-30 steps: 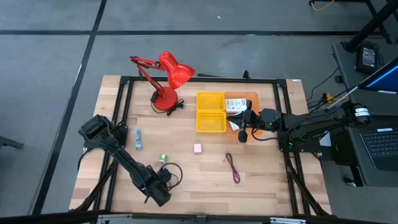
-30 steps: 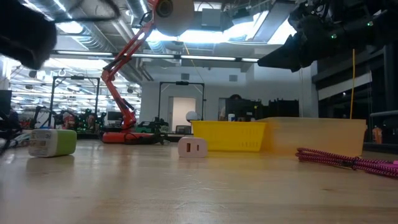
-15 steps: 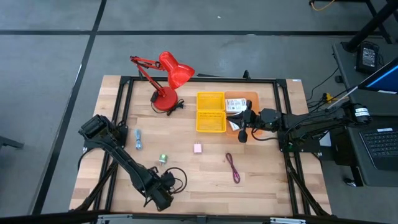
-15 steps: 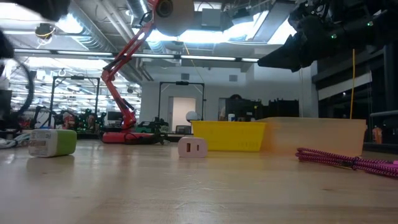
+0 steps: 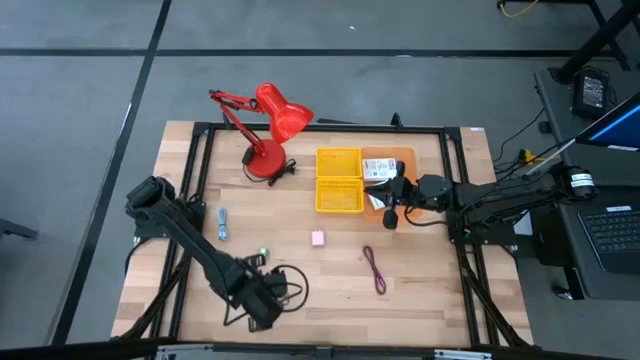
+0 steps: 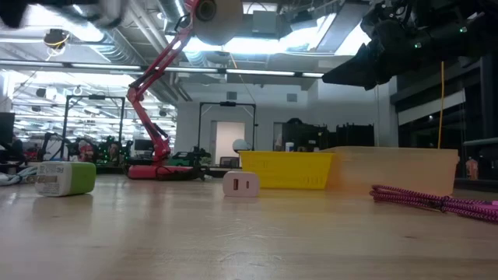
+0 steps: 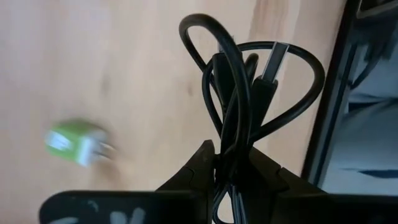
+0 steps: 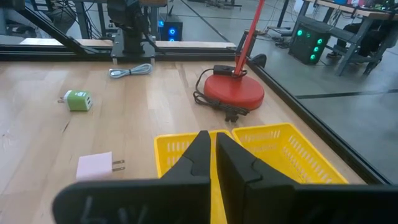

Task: Pick and place items into bin
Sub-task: Put the black charger cable into the top yellow bin

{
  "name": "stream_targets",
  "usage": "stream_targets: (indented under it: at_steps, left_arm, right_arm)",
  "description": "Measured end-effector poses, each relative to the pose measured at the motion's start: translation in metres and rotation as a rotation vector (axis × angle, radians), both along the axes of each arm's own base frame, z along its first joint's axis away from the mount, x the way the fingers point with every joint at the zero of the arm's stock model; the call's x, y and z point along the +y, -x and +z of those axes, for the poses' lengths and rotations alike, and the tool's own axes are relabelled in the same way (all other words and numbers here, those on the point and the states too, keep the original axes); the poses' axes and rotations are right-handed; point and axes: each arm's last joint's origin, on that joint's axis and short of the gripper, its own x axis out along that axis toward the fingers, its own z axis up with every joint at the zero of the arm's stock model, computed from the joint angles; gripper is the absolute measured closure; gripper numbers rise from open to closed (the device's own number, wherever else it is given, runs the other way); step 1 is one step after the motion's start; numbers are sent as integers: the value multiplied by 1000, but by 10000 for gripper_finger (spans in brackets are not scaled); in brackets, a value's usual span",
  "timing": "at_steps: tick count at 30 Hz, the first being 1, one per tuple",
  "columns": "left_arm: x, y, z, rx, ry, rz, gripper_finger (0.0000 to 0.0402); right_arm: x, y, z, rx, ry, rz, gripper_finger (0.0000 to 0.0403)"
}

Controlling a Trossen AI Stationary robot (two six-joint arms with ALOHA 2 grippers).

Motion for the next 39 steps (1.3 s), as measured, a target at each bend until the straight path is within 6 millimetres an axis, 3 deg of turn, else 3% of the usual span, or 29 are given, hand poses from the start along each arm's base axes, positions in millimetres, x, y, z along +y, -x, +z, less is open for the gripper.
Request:
stream_targets:
  at_steps: [9, 15, 23, 32, 39]
  left_arm:
    - [36, -1, 41, -203, -169, -164, 359]
    - [51, -9, 46, -228, -203, -256, 359]
    - [73, -23, 15, -387, -108, -396, 359]
    - [112, -10, 8, -679, -147, -395, 359]
    - [135, 0, -21, -811, -137, -399, 359]
  right_arm:
    - [0, 0, 0, 0, 0, 0, 393]
    - [0, 0, 0, 0, 0, 0, 393]
    - [0, 1, -4, 43, -3, 1, 393]
    - [0, 3, -9, 95, -15, -2, 393]
    - [3, 2, -8, 74, -58, 65, 393]
